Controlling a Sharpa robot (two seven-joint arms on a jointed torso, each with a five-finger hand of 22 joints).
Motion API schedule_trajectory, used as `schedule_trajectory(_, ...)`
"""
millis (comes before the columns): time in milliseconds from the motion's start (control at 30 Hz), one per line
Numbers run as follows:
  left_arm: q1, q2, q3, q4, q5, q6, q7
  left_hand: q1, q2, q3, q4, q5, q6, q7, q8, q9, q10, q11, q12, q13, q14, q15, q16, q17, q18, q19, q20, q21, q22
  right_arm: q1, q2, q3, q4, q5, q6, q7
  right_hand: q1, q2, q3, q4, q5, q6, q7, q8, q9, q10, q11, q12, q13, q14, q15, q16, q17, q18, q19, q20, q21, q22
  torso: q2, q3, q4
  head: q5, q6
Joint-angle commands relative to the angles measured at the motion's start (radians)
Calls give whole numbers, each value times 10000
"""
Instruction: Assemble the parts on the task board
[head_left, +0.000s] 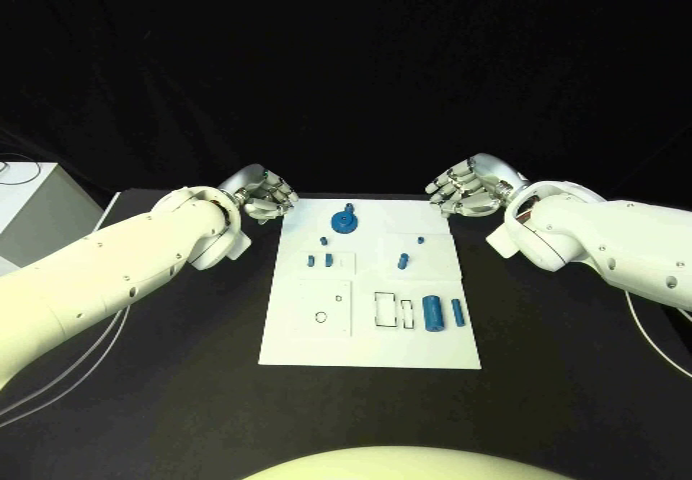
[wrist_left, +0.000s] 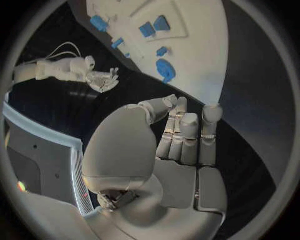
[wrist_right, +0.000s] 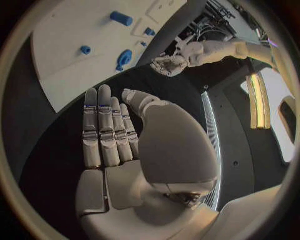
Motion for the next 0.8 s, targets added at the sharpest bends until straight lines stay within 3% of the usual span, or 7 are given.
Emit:
schedule_trajectory(33,-19,-285,68,242,3579,469,1497,-225,72,-82,131,45,-38,78,8,-14,-134,26,46,37,-410,30,-348,-691,229,-506,46,-539,-617,-50,31,5,5,-3030,622,-771,-37,107,-252,-175,-15,91,-59,-40,-22,385,-144,-106,10,948,-222,666,605,82,584,-374,933,580,-19,-31,63,-93,11)
schedule_trajectory(133,-146,-704,140,646,4877,854,1855,-400,14,-267,232,54,-26,54,45,3,-159,22,67,55,-1174,44,-984,-1940,383,-1173,67,-1293,-1443,-110,40,5,53,-4214,530,-1189,-123,139,-309,-258,-70,254,-147,-83,-45,816,-309,-158,43,1780,-431,1818,1453,93,1040,-648,1921,1233,-26,-53,58,-198,36)
schedule_trajectory(300,-470,-1359,266,1447,6447,1147,2291,-684,-123,-655,427,40,-85,57,60,15,-225,48,37,49,-1449,84,-1224,-2260,376,-1232,112,-1623,-1651,-217,68,5,136,-5873,178,-1864,-327,48,69,-257,-193,513,-239,-155,-49,1064,-410,-224,89,1695,-551,3844,2998,82,1025,-730,3096,2151,-37,-49,58,-390,106)
schedule_trajectory(367,-661,-1621,389,1827,6840,1159,2440,-827,-208,-905,545,39,-105,52,76,26,-225,52,39,52,-1473,97,-1227,-2279,377,-1174,131,-1710,-1718,-270,99,5,151,-6447,4,-2137,-497,-119,494,-153,-610,733,-303,-103,52,1176,-442,-215,186,1901,-588,8169,6997,114,1385,-733,3758,2641,-37,-49,69,-473,136)
schedule_trajectory(433,-961,-1896,634,2282,7117,1159,2560,-863,-238,-1019,590,38,-118,48,82,31,-217,49,42,55,-1469,95,-1215,-2283,339,-991,135,-1608,-1569,-334,158,5,146,-6990,-192,-2430,-555,-169,690,-107,-619,775,-305,-98,106,1071,-435,-237,189,1929,-589,9110,7913,62,1479,-687,4104,3010,-22,-43,58,-568,178)
schedule_trajectory(567,-1374,-2222,958,2901,7314,1148,2698,-891,-262,-1153,645,39,-131,45,91,38,-209,45,45,58,-1436,92,-1183,-2254,255,-611,133,-1330,-1205,-436,259,5,120,-7545,-396,-2742,-645,-279,837,-52,-652,788,-289,-99,168,972,-428,-232,171,1868,-548,9525,8243,18,1551,-660,4493,3487,-20,-31,62,-649,228)
schedule_trajectory(800,-1686,-2492,1156,3496,7386,1127,2833,-1169,-471,-1699,944,40,-175,63,101,44,-264,76,23,60,-1467,122,-1174,-2309,220,-381,150,-1269,-1117,-601,510,4,17,-8060,-515,-3074,-733,-397,948,7,-659,735,-265,-130,213,792,-384,-246,101,1848,-505,9890,8574,-45,1634,-621,4883,3985,2,-13,39,-674,274)
